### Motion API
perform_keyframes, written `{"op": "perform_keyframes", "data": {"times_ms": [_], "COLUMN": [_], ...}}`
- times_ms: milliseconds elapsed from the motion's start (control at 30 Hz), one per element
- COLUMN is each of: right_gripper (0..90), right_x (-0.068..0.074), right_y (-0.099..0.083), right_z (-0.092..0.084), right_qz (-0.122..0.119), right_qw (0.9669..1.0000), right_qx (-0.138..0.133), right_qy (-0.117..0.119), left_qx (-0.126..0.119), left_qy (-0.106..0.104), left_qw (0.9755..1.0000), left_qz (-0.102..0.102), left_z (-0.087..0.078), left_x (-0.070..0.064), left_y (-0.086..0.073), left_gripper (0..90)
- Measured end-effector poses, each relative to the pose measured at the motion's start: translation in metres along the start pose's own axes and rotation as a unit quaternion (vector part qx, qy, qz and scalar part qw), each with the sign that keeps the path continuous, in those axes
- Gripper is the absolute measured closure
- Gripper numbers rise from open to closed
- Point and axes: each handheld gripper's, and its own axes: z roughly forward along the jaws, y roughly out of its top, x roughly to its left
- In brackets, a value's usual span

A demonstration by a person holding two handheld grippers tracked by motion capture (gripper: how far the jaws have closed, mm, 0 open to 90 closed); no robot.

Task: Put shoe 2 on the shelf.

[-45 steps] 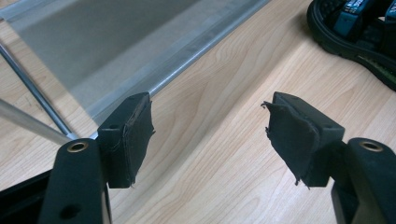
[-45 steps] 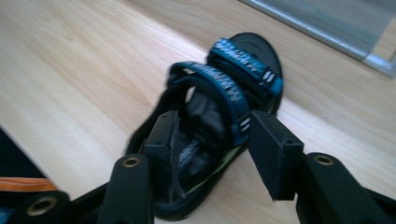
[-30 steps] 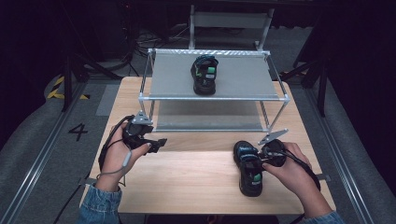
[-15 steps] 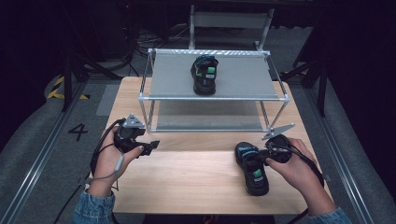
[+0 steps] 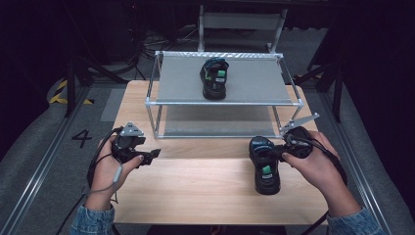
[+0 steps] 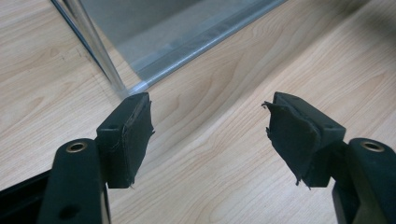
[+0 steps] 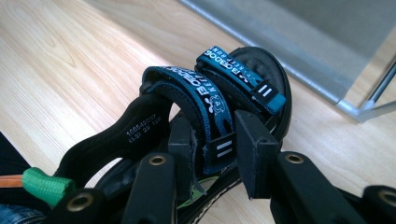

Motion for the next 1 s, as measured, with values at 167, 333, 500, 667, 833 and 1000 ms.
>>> {"op": "perform_keyframes", "data": {"times_ms": [167, 333, 500, 667, 833, 1000], "right_gripper": [69.4, 69.4, 69.4, 69.5, 69.6, 69.6], "right_x": [0.001, 0.002, 0.006, 0.009, 0.014, 0.018], "right_y": [0.012, 0.025, 0.039, 0.052, 0.070, 0.085], "right_z": [-0.012, -0.026, -0.039, -0.048, -0.056, -0.062], "right_qz": [-0.001, 0.000, 0.001, 0.000, -0.003, -0.011], "right_qw": [1.0000, 0.9998, 0.9994, 0.9988, 0.9983, 0.9981], "right_qx": [-0.009, -0.020, -0.035, -0.049, -0.055, -0.058], "right_qy": [0.000, 0.001, 0.001, 0.010, 0.016, 0.016], "left_qx": [0.000, 0.005, 0.007, 0.007, 0.011, 0.007], "left_qy": [0.002, 0.004, 0.005, 0.004, 0.002, 0.002], "left_qw": [1.0000, 1.0000, 0.9999, 0.9999, 0.9999, 0.9999], "left_qz": [-0.005, -0.006, -0.010, -0.009, -0.013, -0.011], "left_z": [-0.002, -0.001, -0.001, -0.001, 0.001, 0.001], "left_x": [0.002, 0.004, 0.005, 0.006, 0.006, 0.008], "left_y": [-0.003, -0.006, -0.008, -0.009, -0.010, -0.010], "left_gripper": [31.1, 31.2, 31.3, 31.2, 31.3, 31.3]}}
